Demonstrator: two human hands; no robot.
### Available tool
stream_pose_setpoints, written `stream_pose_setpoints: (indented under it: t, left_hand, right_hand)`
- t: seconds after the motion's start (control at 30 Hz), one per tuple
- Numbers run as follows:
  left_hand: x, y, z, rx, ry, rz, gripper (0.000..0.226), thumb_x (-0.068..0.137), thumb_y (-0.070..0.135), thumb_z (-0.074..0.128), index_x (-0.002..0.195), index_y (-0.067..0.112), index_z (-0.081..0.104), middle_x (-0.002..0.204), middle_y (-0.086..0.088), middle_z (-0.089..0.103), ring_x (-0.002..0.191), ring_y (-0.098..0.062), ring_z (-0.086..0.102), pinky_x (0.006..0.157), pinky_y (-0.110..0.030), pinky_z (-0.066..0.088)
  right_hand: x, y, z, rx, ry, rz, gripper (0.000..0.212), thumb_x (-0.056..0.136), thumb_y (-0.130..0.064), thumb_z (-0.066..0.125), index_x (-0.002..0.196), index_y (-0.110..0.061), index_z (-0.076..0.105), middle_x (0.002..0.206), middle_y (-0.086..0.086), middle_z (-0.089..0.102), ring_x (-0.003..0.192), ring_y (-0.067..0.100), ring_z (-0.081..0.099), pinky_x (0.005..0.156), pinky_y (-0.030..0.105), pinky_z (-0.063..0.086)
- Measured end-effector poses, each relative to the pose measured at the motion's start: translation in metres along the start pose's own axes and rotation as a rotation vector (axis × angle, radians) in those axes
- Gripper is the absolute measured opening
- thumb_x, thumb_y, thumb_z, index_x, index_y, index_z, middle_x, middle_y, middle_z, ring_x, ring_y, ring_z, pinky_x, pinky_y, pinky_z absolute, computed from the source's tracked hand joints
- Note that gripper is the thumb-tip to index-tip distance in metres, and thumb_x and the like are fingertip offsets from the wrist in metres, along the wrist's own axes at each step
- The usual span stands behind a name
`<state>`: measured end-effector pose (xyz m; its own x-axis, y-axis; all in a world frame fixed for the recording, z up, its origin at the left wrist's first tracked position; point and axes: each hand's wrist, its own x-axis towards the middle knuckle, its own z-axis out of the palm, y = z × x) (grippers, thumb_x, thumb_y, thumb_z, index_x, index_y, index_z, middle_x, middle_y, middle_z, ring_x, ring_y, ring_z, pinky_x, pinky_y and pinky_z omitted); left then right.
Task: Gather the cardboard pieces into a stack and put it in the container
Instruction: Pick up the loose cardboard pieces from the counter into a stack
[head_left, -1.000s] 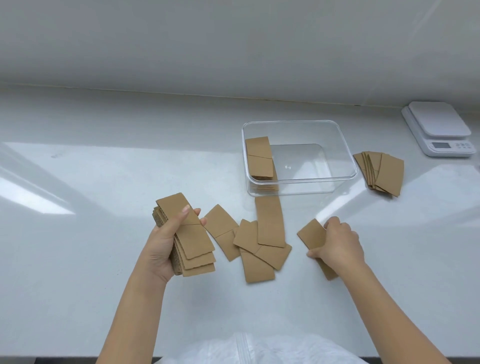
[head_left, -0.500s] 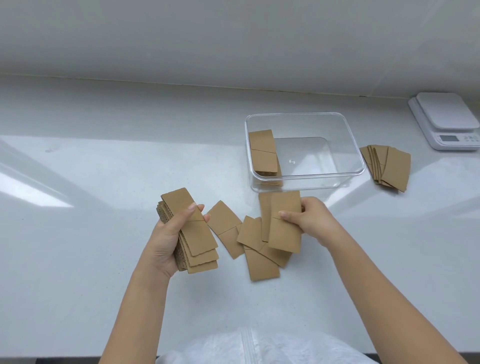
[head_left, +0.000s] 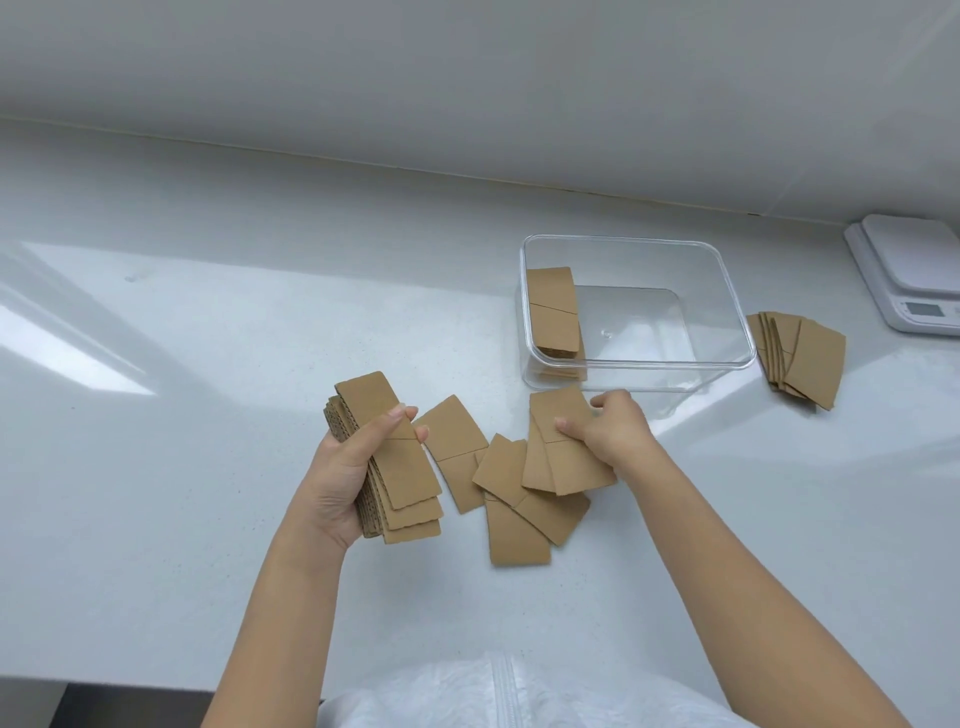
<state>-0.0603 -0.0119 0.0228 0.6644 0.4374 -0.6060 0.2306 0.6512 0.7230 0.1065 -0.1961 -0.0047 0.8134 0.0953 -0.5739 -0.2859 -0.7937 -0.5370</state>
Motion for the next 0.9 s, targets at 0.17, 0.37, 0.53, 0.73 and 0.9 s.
stream_pose_setpoints:
  t: [0.17,0.37,0.53,0.73,0.9]
  left_hand:
    - [-0.001,0.004,-0.012,-0.042,0.038,0.024,0.013,0.081,0.022,0.067,0.092,0.014,0.067,0.084,0.004,0.076,0.078,-0.011,0.073,0.062,-0.036,0.060]
    - [-0.001,0.005,-0.012,-0.063,0.054,0.033,0.008,0.081,0.020,0.067,0.088,0.017,0.067,0.088,0.001,0.075,0.078,-0.013,0.073,0.059,-0.036,0.060]
    - [-0.006,0.003,-0.008,-0.041,-0.018,0.027,0.027,0.066,0.025,0.072,0.091,0.014,0.066,0.079,0.004,0.076,0.076,-0.011,0.073,0.056,-0.035,0.059]
    - [-0.007,0.001,-0.006,-0.036,-0.054,0.015,0.009,0.080,0.021,0.066,0.087,0.015,0.066,0.069,0.002,0.075,0.066,-0.011,0.071,0.061,-0.033,0.058]
    - [-0.010,0.002,0.000,-0.023,-0.097,0.031,0.026,0.077,0.032,0.067,0.095,0.013,0.063,0.075,0.001,0.075,0.069,-0.012,0.070,0.063,-0.035,0.057]
  right_hand:
    - [-0.019,0.009,-0.030,0.242,-0.326,-0.086,0.011,0.091,-0.015,0.060,0.089,-0.007,0.068,0.082,0.007,0.069,0.068,0.016,0.065,0.061,0.028,0.051]
    - [-0.036,0.014,-0.013,-0.209,-0.358,-0.191,0.027,0.086,-0.027,0.065,0.069,-0.009,0.056,0.070,0.000,0.056,0.064,0.015,0.053,0.059,0.025,0.041]
    - [-0.043,0.013,0.007,-0.495,-0.221,-0.237,0.036,0.081,-0.035,0.069,0.069,-0.021,0.038,0.097,0.004,0.047,0.089,0.023,0.048,0.069,0.028,0.037]
    - [-0.048,0.011,0.008,-0.515,-0.219,-0.272,0.032,0.083,-0.032,0.067,0.092,-0.013,0.043,0.106,0.006,0.056,0.088,0.021,0.052,0.071,0.030,0.043]
    - [-0.057,-0.007,-0.024,0.082,-0.345,-0.242,0.020,0.083,-0.018,0.070,0.095,-0.017,0.054,0.075,-0.004,0.068,0.064,0.012,0.064,0.057,0.027,0.049]
